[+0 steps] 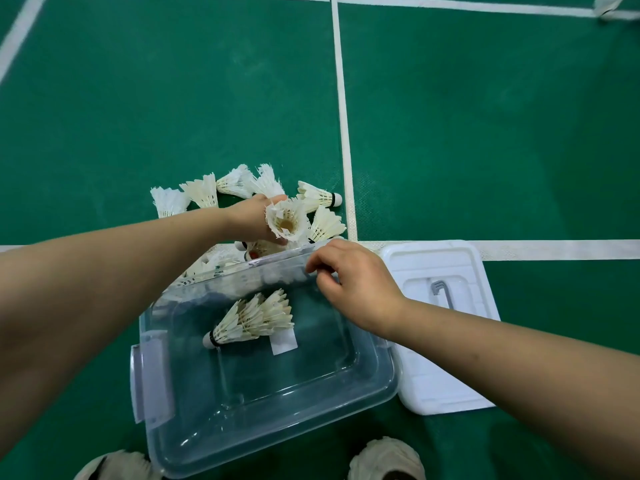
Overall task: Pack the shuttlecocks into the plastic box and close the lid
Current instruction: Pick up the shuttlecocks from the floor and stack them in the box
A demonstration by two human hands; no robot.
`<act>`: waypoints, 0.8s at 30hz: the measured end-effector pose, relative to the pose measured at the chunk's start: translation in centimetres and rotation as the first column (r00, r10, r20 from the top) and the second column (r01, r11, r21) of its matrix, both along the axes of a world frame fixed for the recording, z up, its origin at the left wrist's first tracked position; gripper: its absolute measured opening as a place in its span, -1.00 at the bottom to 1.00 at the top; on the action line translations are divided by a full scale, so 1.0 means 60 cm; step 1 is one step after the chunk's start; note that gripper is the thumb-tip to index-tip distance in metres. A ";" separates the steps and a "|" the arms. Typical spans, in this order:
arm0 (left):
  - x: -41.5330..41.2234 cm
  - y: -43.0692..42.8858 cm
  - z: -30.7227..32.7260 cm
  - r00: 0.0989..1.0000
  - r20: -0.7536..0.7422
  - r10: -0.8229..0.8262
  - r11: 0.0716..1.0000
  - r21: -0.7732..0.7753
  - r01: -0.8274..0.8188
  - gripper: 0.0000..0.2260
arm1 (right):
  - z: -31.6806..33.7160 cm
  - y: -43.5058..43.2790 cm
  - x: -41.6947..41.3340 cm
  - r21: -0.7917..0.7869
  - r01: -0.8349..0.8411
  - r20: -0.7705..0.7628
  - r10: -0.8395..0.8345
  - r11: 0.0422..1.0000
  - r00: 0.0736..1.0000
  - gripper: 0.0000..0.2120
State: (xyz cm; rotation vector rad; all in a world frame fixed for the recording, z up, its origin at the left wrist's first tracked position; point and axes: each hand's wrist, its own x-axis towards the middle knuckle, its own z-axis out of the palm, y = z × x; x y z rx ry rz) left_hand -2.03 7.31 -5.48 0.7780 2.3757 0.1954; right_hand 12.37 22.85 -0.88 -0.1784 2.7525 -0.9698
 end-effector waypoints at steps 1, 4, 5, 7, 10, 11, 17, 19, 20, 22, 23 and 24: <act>0.000 -0.001 0.000 1.000 -0.005 -0.001 1.000 0.006 0.001 -0.59 | 0.000 0.000 0.000 0.002 0.001 0.002 -0.001 1.000 1.000 -0.82; -0.003 -0.005 0.004 0.999 -0.013 0.030 0.999 0.033 -0.030 -0.58 | 0.002 -0.001 0.000 0.004 0.003 0.005 -0.003 1.000 1.000 -0.82; -0.004 -0.007 0.007 0.999 -0.017 0.040 0.998 0.043 -0.039 -0.59 | 0.003 -0.002 0.000 0.002 0.001 0.005 -0.001 1.000 1.000 -0.82; -0.007 -0.011 0.012 0.998 -0.024 0.064 0.997 0.053 -0.062 -0.63 | 0.004 -0.002 -0.001 -0.006 0.005 0.007 -0.005 1.000 1.000 -0.82; -0.010 -0.018 0.025 0.993 -0.040 0.113 0.992 0.064 -0.110 -0.66 | 0.006 -0.003 -0.001 -0.015 0.017 0.021 -0.017 1.000 1.000 -0.82; -0.012 -0.020 0.031 0.991 -0.043 0.128 0.989 0.074 -0.124 -0.66 | 0.006 -0.003 -0.002 -0.019 0.021 0.022 -0.020 1.000 1.000 -0.81; -0.043 -0.039 0.108 0.987 -0.127 0.096 0.995 0.003 -0.097 -0.61 | 0.024 -0.003 -0.021 -0.057 0.075 -0.009 -0.076 0.996 0.997 -0.77; -0.053 -0.048 0.141 0.984 -0.153 0.092 0.994 -0.037 -0.098 -0.57 | 0.038 -0.006 -0.032 -0.067 0.084 -0.051 -0.088 0.994 0.995 -0.75; -0.055 -0.052 0.157 0.983 -0.163 0.081 0.994 -0.055 -0.091 -0.56 | 0.047 -0.009 -0.037 -0.073 0.088 -0.070 -0.093 0.993 0.993 -0.74; -0.051 -0.058 0.188 0.984 -0.171 0.057 0.994 -0.078 -0.071 -0.56 | 0.065 -0.018 -0.047 -0.087 0.096 -0.110 -0.105 0.992 0.988 -0.71; -0.045 -0.060 0.203 0.984 -0.170 0.047 0.995 -0.083 -0.062 -0.58 | 0.075 -0.023 -0.051 -0.096 0.102 -0.131 -0.114 0.990 0.985 -0.70; -0.037 -0.063 0.219 0.985 -0.166 0.043 0.995 -0.086 -0.058 -0.59 | 0.086 -0.029 -0.054 -0.106 0.106 -0.152 -0.122 0.989 0.981 -0.69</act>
